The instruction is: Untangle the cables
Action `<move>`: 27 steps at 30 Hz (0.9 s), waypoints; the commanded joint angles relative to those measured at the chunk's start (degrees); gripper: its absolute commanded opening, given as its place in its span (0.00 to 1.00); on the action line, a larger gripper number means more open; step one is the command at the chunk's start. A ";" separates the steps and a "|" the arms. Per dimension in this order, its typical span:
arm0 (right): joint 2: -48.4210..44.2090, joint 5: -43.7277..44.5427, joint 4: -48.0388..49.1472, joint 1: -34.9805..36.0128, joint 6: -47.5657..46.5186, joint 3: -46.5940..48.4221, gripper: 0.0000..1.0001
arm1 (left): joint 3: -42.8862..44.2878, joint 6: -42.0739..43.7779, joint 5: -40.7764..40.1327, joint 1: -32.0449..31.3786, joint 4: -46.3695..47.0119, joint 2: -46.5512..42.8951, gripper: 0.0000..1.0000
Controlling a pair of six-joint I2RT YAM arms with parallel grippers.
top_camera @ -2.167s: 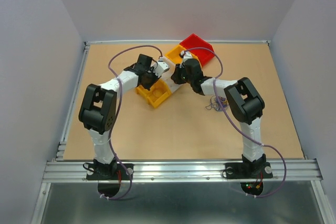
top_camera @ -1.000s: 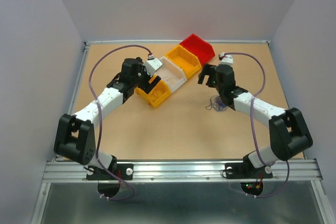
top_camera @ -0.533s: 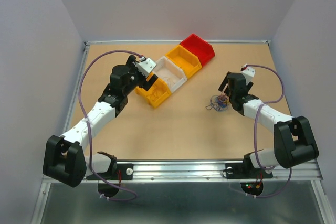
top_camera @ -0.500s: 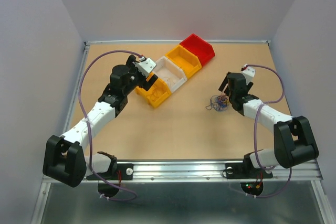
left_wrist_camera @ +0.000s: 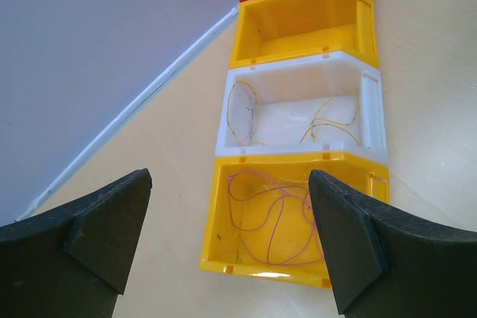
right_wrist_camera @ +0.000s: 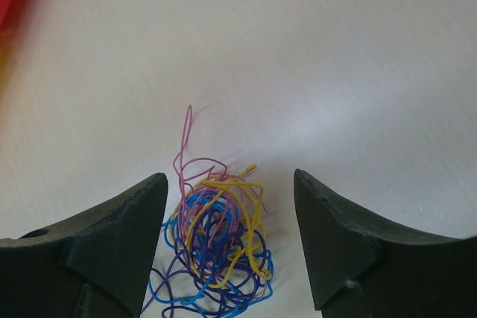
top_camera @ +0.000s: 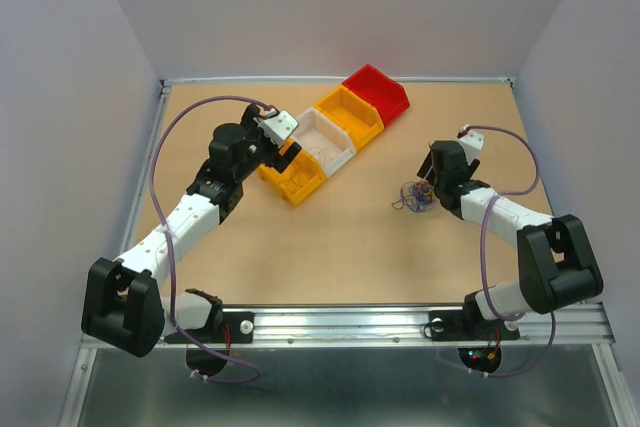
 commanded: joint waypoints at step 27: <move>-22.42 -48.22 16.57 3.62 -4.49 -6.75 0.01 | -4.08 3.17 25.18 -2.48 2.96 -3.33 0.99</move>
